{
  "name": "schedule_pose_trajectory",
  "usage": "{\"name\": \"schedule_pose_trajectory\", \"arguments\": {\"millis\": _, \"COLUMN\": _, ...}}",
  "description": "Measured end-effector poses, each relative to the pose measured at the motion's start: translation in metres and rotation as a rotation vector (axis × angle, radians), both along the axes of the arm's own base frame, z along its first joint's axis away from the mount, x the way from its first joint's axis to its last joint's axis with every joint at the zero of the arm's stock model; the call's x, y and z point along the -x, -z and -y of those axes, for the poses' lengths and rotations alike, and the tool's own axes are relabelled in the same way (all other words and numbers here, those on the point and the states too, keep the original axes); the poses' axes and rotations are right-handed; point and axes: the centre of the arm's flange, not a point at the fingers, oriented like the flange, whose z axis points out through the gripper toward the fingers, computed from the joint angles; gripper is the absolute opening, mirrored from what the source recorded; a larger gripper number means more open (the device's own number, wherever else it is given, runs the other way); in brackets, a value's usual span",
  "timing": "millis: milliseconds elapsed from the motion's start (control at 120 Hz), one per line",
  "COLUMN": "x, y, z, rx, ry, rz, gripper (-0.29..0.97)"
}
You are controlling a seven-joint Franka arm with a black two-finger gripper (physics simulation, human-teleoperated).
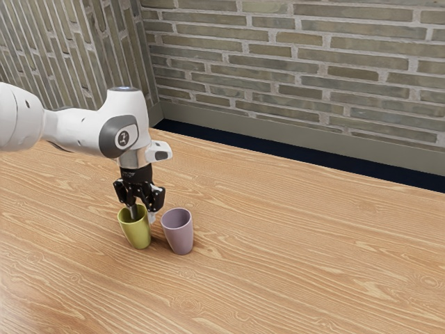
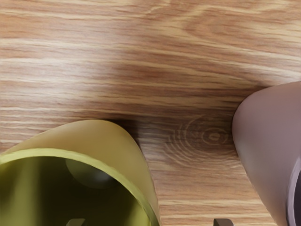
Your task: Place the left cup onto the right cup
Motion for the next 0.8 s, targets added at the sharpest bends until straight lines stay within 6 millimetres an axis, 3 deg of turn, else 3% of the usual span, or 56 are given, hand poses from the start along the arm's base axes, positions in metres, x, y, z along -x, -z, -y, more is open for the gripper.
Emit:
{"name": "schedule_pose_trajectory", "arguments": {"millis": 258, "x": -0.0002, "y": -0.0002, "z": -0.0001, "rx": 0.001, "ry": -0.002, "rz": 0.002, "gripper": 0.14}}
{"name": "schedule_pose_trajectory", "arguments": {"millis": 800, "x": -0.0006, "y": 0.0084, "z": -0.0014, "rx": 0.008, "ry": -0.017, "rz": -0.007, "gripper": -0.04}}
